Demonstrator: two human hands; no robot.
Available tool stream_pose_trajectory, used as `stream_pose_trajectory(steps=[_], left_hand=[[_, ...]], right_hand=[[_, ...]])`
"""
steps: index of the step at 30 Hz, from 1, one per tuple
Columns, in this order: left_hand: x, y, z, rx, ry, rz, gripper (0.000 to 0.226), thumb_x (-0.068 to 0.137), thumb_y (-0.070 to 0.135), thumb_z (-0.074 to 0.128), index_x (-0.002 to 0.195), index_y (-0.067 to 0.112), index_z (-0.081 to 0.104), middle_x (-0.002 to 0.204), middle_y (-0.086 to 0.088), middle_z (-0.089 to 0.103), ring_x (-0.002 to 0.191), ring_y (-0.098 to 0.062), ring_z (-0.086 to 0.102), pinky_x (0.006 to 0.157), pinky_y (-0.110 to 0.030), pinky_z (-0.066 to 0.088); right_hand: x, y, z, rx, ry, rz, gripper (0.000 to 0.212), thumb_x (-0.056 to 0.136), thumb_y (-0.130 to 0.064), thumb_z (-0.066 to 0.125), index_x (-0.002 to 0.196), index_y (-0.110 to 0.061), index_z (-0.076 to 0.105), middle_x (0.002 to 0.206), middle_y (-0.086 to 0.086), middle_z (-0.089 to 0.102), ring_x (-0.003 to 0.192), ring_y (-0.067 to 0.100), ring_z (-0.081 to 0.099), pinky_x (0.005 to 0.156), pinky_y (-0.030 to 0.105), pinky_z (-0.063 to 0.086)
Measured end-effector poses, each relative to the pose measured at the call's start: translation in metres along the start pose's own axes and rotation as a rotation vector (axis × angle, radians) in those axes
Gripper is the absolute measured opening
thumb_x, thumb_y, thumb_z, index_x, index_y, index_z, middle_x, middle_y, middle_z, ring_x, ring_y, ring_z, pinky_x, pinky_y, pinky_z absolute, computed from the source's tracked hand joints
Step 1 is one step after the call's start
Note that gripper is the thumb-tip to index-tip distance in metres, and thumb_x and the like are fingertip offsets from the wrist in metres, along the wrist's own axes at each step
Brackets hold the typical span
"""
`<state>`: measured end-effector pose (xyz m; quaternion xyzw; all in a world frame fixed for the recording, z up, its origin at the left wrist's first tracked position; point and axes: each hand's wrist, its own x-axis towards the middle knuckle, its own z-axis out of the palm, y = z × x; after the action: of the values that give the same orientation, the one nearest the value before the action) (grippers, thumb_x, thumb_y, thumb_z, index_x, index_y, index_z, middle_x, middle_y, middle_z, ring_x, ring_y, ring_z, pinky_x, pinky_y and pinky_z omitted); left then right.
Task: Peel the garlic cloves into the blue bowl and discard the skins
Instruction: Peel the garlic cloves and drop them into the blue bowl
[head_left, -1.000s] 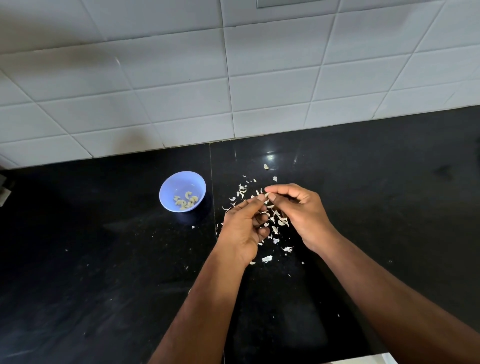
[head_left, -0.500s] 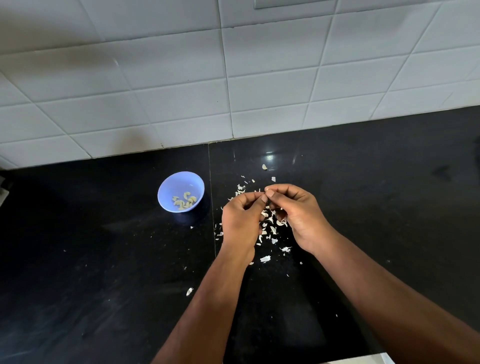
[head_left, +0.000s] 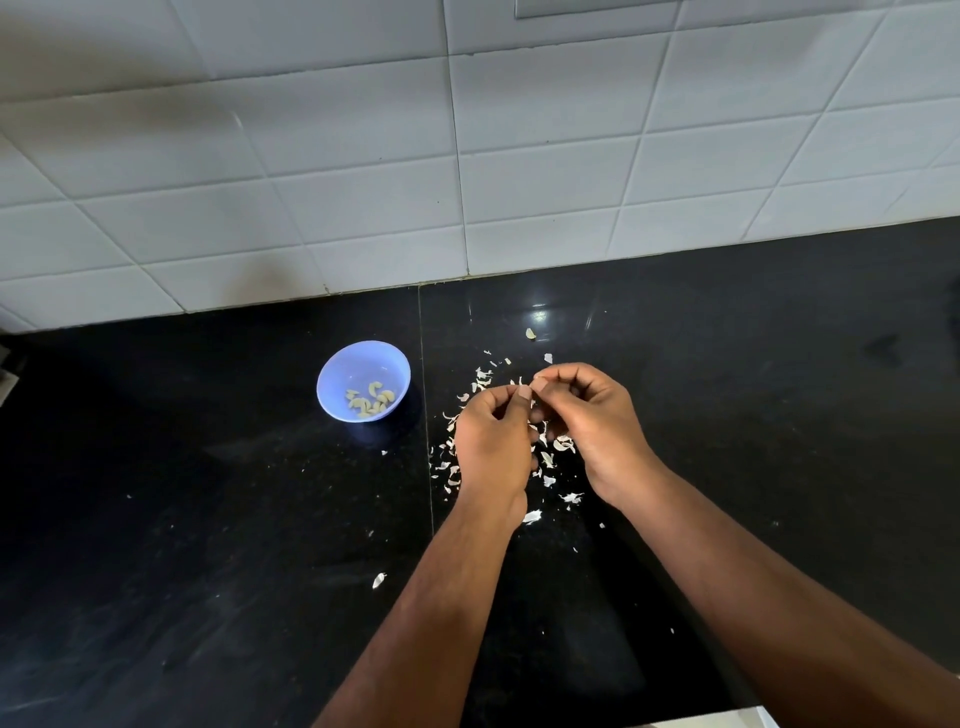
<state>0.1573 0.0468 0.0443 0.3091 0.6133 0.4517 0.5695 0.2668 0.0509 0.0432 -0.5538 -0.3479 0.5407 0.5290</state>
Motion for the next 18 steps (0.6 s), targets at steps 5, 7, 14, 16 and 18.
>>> stream_pose_trajectory(steps=[5, 7, 14, 16, 18], left_hand=[[0.003, -0.002, -0.015, 0.208, 0.006, 0.183, 0.013, 0.106, 0.03, 0.063, 0.099, 0.025, 0.073, 0.075, 0.009, 0.069, 0.062, -0.003, 0.056, 0.059, -0.029, 0.049], [0.004, -0.002, -0.019, 0.291, 0.009, 0.259, 0.014, 0.107, 0.031, 0.061, 0.097, 0.027, 0.07, 0.077, 0.01, 0.067, 0.063, -0.003, 0.054, 0.062, -0.028, 0.047], [-0.005, 0.003, -0.022, 0.662, 0.047, 0.408, 0.018, 0.112, 0.026, 0.043, 0.095, 0.03, 0.049, 0.098, 0.011, 0.06, 0.081, -0.002, 0.059, 0.068, -0.033, 0.043], [-0.004, 0.004, -0.022, 0.594, 0.022, 0.367, 0.021, 0.112, 0.024, 0.042, 0.093, 0.03, 0.048, 0.091, 0.013, 0.062, 0.075, 0.005, 0.059, 0.065, -0.028, 0.04], [-0.002, 0.002, -0.023, 0.513, -0.003, 0.321, 0.02, 0.112, 0.023, 0.042, 0.094, 0.028, 0.051, 0.087, 0.013, 0.064, 0.071, 0.006, 0.059, 0.066, -0.028, 0.041]], right_hand=[[0.003, -0.008, -0.006, -0.061, -0.114, -0.003, 0.014, 0.095, -0.004, 0.072, 0.109, -0.004, 0.076, 0.088, 0.017, 0.071, 0.075, 0.018, 0.07, 0.062, 0.027, 0.058], [0.003, -0.01, -0.006, -0.083, -0.11, -0.019, 0.009, 0.094, -0.004, 0.074, 0.102, -0.003, 0.078, 0.087, 0.016, 0.073, 0.076, 0.018, 0.071, 0.066, 0.028, 0.06], [-0.004, -0.006, 0.003, -0.149, -0.102, -0.053, 0.011, 0.1, -0.009, 0.068, 0.099, -0.005, 0.079, 0.085, 0.012, 0.077, 0.076, 0.02, 0.072, 0.069, 0.035, 0.061], [-0.004, -0.005, 0.006, -0.096, -0.11, 0.001, 0.014, 0.101, -0.011, 0.067, 0.1, -0.004, 0.078, 0.085, 0.01, 0.076, 0.074, 0.018, 0.072, 0.066, 0.031, 0.061], [-0.004, -0.004, 0.008, -0.023, -0.117, 0.091, 0.015, 0.102, -0.014, 0.066, 0.101, -0.005, 0.077, 0.083, 0.008, 0.075, 0.071, 0.017, 0.071, 0.064, 0.03, 0.06]])
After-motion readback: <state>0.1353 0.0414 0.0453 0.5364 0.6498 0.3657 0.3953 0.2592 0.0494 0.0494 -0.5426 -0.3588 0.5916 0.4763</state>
